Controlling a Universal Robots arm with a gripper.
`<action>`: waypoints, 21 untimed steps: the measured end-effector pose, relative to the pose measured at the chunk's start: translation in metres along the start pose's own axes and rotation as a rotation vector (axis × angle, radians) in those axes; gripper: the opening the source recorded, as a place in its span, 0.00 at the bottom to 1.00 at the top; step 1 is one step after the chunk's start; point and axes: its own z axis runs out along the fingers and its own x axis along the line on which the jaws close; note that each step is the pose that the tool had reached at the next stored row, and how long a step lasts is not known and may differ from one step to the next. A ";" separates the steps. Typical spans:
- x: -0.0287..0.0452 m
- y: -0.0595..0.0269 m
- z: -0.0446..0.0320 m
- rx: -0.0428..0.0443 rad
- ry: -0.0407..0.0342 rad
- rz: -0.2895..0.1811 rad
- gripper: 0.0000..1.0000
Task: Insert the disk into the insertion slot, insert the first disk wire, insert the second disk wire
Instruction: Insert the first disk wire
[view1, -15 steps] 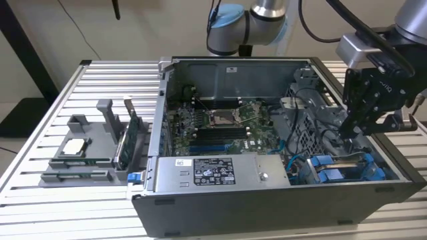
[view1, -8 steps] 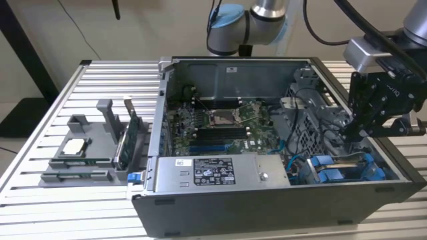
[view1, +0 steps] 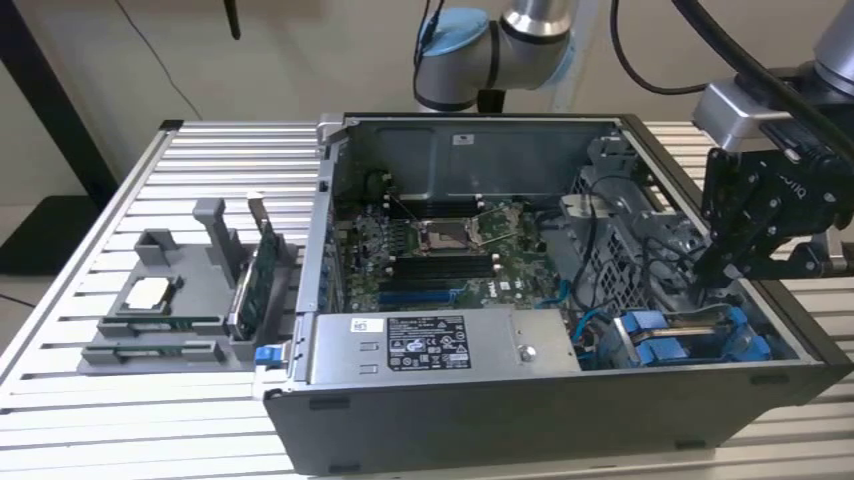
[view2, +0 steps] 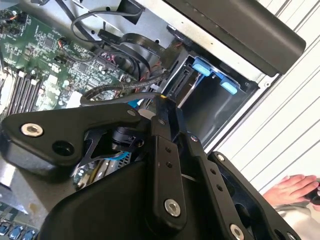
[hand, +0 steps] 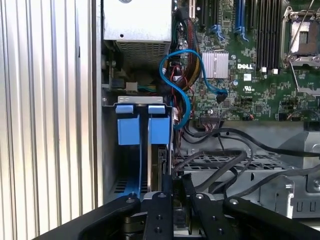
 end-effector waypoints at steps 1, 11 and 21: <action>0.0000 0.0000 0.0000 0.0000 0.0000 0.000 0.19; 0.0021 -0.0001 0.0007 0.0000 -0.0003 0.000 0.19; 0.0034 0.0000 0.0032 0.0000 0.0001 0.000 0.19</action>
